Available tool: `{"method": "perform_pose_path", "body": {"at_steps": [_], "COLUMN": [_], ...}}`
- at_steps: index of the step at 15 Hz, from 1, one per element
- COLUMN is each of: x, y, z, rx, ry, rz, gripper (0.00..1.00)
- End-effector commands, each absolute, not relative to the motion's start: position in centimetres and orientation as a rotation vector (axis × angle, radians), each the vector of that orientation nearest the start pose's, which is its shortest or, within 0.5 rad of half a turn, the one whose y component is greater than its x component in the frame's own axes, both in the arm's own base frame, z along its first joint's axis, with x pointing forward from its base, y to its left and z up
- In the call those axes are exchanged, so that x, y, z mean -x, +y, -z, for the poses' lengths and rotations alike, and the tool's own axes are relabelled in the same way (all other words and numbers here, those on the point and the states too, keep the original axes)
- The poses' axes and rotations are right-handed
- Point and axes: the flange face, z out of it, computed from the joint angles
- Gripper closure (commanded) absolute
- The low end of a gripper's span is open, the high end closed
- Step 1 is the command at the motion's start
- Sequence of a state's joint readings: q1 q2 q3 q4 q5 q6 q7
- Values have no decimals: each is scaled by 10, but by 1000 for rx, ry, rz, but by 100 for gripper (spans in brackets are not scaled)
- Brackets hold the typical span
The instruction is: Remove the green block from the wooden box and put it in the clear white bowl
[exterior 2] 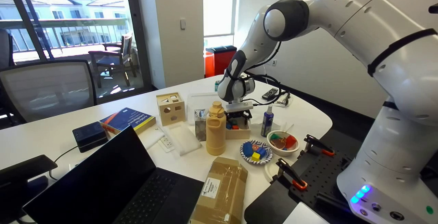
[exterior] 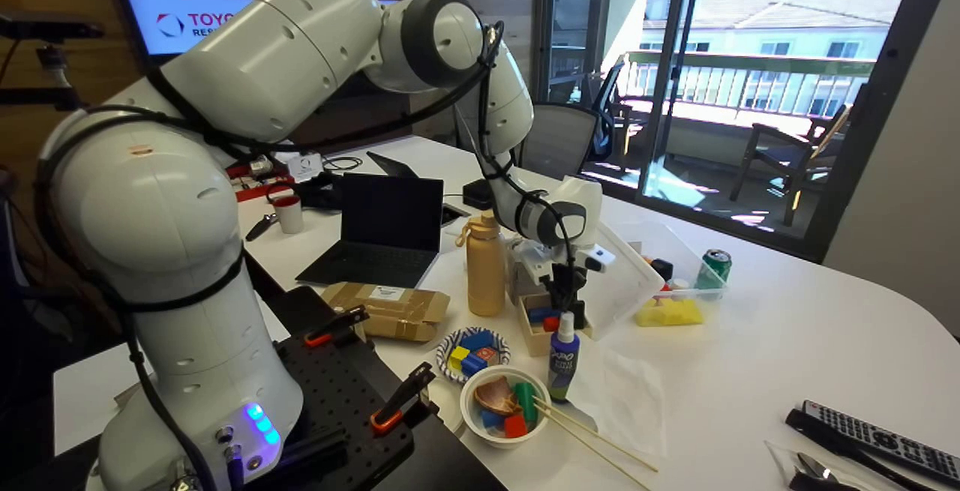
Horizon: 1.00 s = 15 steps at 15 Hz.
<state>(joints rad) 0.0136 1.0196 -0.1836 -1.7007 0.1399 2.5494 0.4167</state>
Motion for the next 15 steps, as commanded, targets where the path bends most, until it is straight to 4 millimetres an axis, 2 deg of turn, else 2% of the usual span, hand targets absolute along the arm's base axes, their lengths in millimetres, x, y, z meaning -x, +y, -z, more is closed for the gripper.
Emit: {"method": "perform_pose_path", "body": {"at_steps": [1,5,6,8,13,14,15], "x": [-597,-593,-592,-591,-592,-593,-594], "y": [-112,-121,-123,-128,-131,-130,-130], "z": [25,26,23,21,19,19,19], "rx": [3019,2925,2912,2898,2902,2906,2909], "ry": [1025,996,997,997,994,986,984], "rz": [-204,-124,-115,-107,-137,-142,-146], "gripper": [0,0,25,32,71,70,37]}}
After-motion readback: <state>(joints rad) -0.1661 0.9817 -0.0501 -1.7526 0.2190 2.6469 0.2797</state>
